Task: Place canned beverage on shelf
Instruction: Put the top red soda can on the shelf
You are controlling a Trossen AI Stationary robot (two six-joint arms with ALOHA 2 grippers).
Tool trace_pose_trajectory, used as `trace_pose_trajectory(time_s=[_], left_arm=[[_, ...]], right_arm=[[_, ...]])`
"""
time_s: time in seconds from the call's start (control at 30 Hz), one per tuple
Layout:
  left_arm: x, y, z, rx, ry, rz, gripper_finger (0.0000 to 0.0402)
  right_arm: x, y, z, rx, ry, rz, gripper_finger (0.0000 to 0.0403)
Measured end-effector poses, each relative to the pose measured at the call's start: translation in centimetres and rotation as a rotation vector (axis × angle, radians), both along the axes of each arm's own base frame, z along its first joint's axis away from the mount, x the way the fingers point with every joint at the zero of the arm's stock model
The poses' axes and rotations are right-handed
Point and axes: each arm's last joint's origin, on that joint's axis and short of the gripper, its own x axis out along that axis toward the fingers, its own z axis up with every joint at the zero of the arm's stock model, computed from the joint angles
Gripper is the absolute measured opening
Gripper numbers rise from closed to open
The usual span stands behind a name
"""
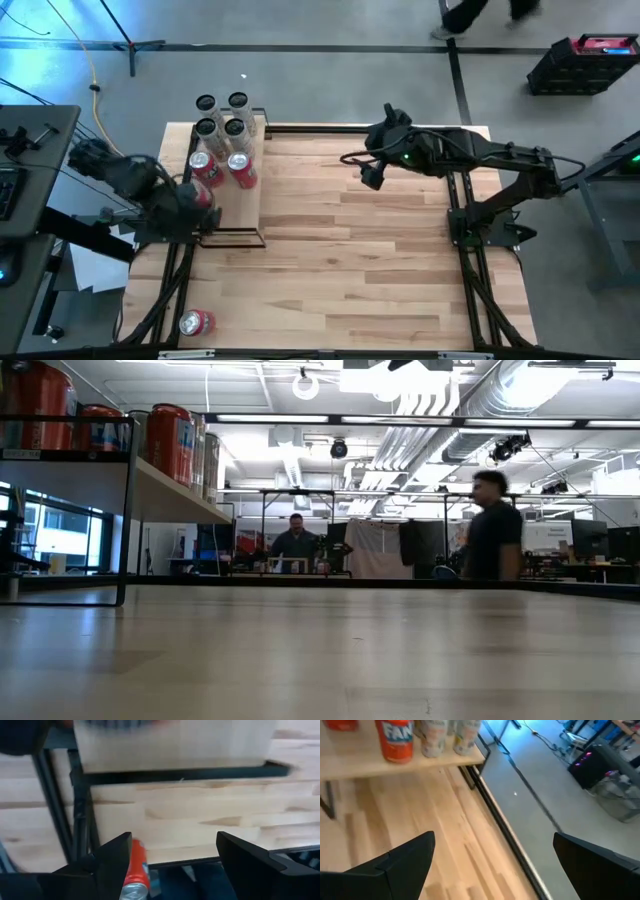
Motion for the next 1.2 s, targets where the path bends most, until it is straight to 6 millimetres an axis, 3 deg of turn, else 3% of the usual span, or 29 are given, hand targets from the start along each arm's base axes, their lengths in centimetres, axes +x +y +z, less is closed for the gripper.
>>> trace_pose_trajectory(time_s=[0.27, 0.6, 0.9, 1.2], left_arm=[[1.2, -4.5, -1.0, 0.043, 0.12, 0.0, 0.0282], [2.4, -8.4, 2.3, 0.023, 0.027, -0.065, 0.0282], [4.2, -8.7, 3.0, 0.276, -0.368, 0.176, 0.0282], [5.7, -7.8, 3.1, 0.554, -0.59, 0.26, 0.0282]], right_arm=[[-0.2, -0.1, 0.1, -0.065, 0.044, 0.027, 0.0392], [0.1, -0.5, 0.6, -0.114, 0.015, 0.037, 0.0392], [0.5, -1.6, 2.0, -0.177, -0.138, -0.114, 0.0392], [0.6, -1.5, 1.9, -0.149, -0.14, -0.058, 0.0392]])
